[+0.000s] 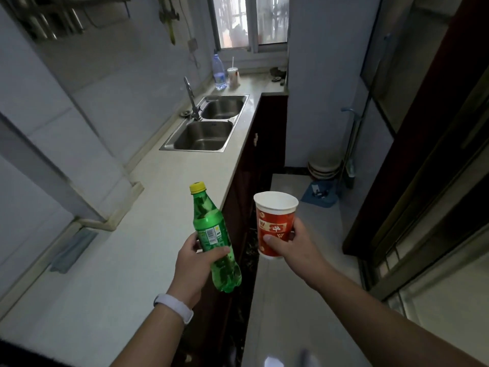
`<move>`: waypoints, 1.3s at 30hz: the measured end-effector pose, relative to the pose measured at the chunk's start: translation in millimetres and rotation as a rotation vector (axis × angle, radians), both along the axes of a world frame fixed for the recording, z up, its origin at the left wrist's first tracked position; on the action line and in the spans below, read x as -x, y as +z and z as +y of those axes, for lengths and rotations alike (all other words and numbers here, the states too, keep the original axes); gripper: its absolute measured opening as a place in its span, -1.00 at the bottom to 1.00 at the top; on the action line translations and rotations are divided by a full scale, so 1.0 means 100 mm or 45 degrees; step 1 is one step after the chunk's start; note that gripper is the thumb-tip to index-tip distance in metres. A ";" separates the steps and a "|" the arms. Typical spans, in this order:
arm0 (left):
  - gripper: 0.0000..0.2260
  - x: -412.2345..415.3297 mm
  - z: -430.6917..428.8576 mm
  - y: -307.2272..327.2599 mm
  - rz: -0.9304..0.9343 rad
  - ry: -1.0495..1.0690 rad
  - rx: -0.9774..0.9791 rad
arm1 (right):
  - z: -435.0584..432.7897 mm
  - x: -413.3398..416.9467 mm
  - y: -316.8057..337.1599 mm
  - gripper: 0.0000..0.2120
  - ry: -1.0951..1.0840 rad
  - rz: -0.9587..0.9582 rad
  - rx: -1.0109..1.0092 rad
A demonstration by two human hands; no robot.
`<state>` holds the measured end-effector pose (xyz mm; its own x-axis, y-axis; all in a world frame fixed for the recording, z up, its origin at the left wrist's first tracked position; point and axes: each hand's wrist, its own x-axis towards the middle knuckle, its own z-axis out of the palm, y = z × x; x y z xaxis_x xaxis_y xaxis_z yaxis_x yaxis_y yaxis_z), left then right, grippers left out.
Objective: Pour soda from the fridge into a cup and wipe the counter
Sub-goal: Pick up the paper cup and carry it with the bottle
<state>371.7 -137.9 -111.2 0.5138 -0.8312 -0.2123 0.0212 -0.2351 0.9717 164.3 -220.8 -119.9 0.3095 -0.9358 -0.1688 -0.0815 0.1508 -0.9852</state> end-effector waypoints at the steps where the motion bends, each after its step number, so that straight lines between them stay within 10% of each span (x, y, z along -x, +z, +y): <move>1: -0.64 0.07 -0.15 0.04 0.001 0.021 0.008 | -0.17 0.06 0.04 -0.48 0.018 -0.004 0.003; 23: -0.50 0.03 -1.69 -0.12 0.122 0.435 0.010 | -2.31 -0.29 0.12 -0.46 0.318 -0.042 -0.001; 39: -0.65 -1.73 -3.09 -0.33 0.145 0.622 0.063 | -3.82 -2.00 0.04 -0.53 0.590 0.089 -0.008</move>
